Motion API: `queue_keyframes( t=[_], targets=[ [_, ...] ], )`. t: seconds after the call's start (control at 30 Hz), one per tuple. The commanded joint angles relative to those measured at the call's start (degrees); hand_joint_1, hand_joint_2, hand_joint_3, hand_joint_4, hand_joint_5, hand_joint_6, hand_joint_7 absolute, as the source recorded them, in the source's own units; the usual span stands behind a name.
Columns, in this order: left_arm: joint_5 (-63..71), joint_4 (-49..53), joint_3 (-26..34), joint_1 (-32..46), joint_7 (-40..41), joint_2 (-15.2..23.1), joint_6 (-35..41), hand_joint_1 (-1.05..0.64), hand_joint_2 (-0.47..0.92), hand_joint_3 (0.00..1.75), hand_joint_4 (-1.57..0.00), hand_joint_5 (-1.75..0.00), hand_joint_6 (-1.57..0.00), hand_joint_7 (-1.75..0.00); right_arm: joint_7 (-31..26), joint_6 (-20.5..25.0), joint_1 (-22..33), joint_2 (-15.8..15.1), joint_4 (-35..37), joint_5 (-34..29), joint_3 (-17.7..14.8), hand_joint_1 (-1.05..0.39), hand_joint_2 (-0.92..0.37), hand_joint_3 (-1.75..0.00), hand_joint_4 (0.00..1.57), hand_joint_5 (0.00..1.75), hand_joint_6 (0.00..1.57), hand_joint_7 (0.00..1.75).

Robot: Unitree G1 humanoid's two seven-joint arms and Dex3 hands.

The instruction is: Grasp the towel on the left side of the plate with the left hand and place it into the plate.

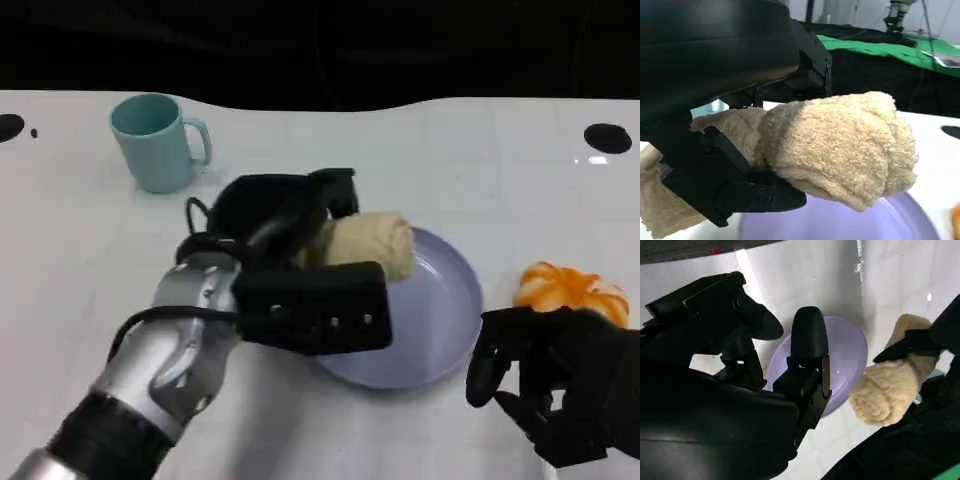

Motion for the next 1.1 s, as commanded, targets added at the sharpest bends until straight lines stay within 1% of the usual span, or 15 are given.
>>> queue_keyframes(
  t=[0.03, 0.07, 0.1, 0.13, 0.2, 0.23, 0.27, 0.3, 0.37, 0.4, 0.47, 0.53, 0.6, 0.83, 1.1],
  targets=[
    [1.6, 1.5, -1.6, -2.3, -1.4, -2.4, 2.1, -0.25, 0.50, 0.97, -0.87, -1.75, -0.58, -1.68, -0.2, 0.9, 0.0, 0.0, -0.7, 0.2, 0.1, -0.01, -0.57, -1.07, 0.73, 1.75, 0.70, 1.42],
    [1.8, 2.0, -1.9, -2.5, -1.6, -2.9, 2.5, -0.25, 0.52, 0.94, -0.86, -1.75, -0.59, -1.55, -0.2, 1.0, 0.0, 0.1, -0.7, 0.2, 0.2, -0.01, -0.57, -1.07, 0.73, 1.75, 0.70, 1.42],
    [1.9, 2.6, -2.3, -2.7, -1.4, -3.4, 2.5, -0.25, 0.55, 0.87, -0.85, -1.75, -0.65, -1.24, -0.2, 1.1, 0.0, 0.1, -0.8, 0.2, 0.2, -0.01, -0.57, -1.07, 0.73, 1.75, 0.70, 1.42],
    [2.0, 3.3, -2.6, -2.8, -1.1, -3.7, 2.2, -0.25, 0.57, 0.81, -0.85, -1.75, -0.74, -1.05, -0.2, 1.2, -0.1, 0.1, -0.9, 0.1, 0.3, -0.01, -0.57, -1.07, 0.73, 1.75, 0.70, 1.42],
    [2.2, 4.7, -3.2, -3.2, -0.7, -4.2, 1.7, -0.26, 0.61, 0.73, -0.85, -1.75, -0.76, -1.05, -0.2, 1.3, -0.2, -0.1, -1.0, -0.1, 0.4, -0.01, -0.58, -1.06, 0.73, 1.75, 0.70, 1.42],
    [1.9, 5.3, -3.2, -3.2, -0.7, -4.6, 1.2, -0.25, 0.65, 0.65, -0.85, -1.75, -0.68, -1.36, -0.2, 1.4, -0.2, -0.1, -1.1, -0.2, 0.6, -0.01, -0.58, -1.06, 0.73, 1.75, 0.69, 1.42],
    [1.2, 5.9, -3.1, -3.3, -0.9, -4.9, 0.7, -0.25, 0.68, 0.60, -0.84, -1.75, -0.65, -1.40, -0.2, 1.5, -0.2, -0.2, -1.2, -0.2, 0.7, -0.02, -0.58, -1.06, 0.73, 1.75, 0.69, 1.42],
    [-0.1, 6.3, -2.7, -3.3, -1.9, -5.2, 0.1, -0.24, 0.72, 0.52, -0.83, -1.75, -0.68, -1.30, -0.2, 1.8, -0.3, -0.2, -1.4, -0.3, 0.8, -0.02, -0.58, -1.06, 0.73, 1.75, 0.69, 1.42],
    [-3.5, 6.3, -1.6, -3.2, -6.5, -5.4, 0.3, -0.22, 0.84, 0.34, -0.58, -1.61, -0.75, -0.59, -0.2, 2.1, -0.3, -0.2, -1.6, -0.3, 0.9, -0.02, -0.58, -1.05, 0.72, 1.75, 0.69, 1.42],
    [-3.7, 6.1, -2.1, -3.5, -8.8, -4.6, 0.2, -0.22, 0.88, 0.28, -0.49, -1.49, -0.74, -0.39, -0.2, 2.2, -0.3, -0.2, -1.7, -0.3, 0.8, -0.02, -0.58, -1.05, 0.73, 1.75, 0.69, 1.42],
    [-2.5, 5.8, -3.6, -4.0, -10.9, -3.4, 0.4, -0.32, 0.91, 0.19, -0.28, -0.70, -0.51, -0.09, -0.2, 2.5, -0.3, -0.2, -1.8, -0.1, 0.7, -0.02, -0.58, -1.05, 0.73, 1.75, 0.69, 1.42],
    [-1.3, 5.4, -4.4, -4.1, -11.8, -3.0, 1.3, -0.42, 0.92, 0.15, -0.20, -0.43, -0.38, -0.02, -0.1, 2.7, -0.3, -0.2, -1.9, 0.0, 0.7, -0.02, -0.58, -1.05, 0.72, 1.75, 0.69, 1.42],
    [-0.4, 4.8, -4.7, -3.9, -12.2, -2.9, 2.2, -0.50, 0.92, 0.14, -0.16, -0.36, -0.29, 0.00, -0.1, 2.7, -0.4, -0.3, -1.8, 0.0, 0.6, -0.02, -0.58, -1.04, 0.72, 1.75, 0.69, 1.42],
    [-0.7, 2.8, -4.2, -3.3, -13.8, -2.8, 3.8, -0.63, 0.92, 0.14, -0.10, -0.35, -0.17, 0.00, 0.0, 1.9, -0.5, -0.4, -1.1, 0.2, 0.6, -0.02, -0.58, -1.05, 0.71, 1.75, 0.69, 1.41],
    [-3.5, -2.3, -1.8, -1.5, -17.5, -0.2, 4.8, -0.62, 0.92, 0.14, -0.10, -0.38, -0.20, -0.02, 0.1, 2.4, -0.7, -0.7, -1.5, -0.1, 0.9, -0.03, -0.58, -1.06, 0.72, 1.75, 0.69, 1.41]
  ],
)
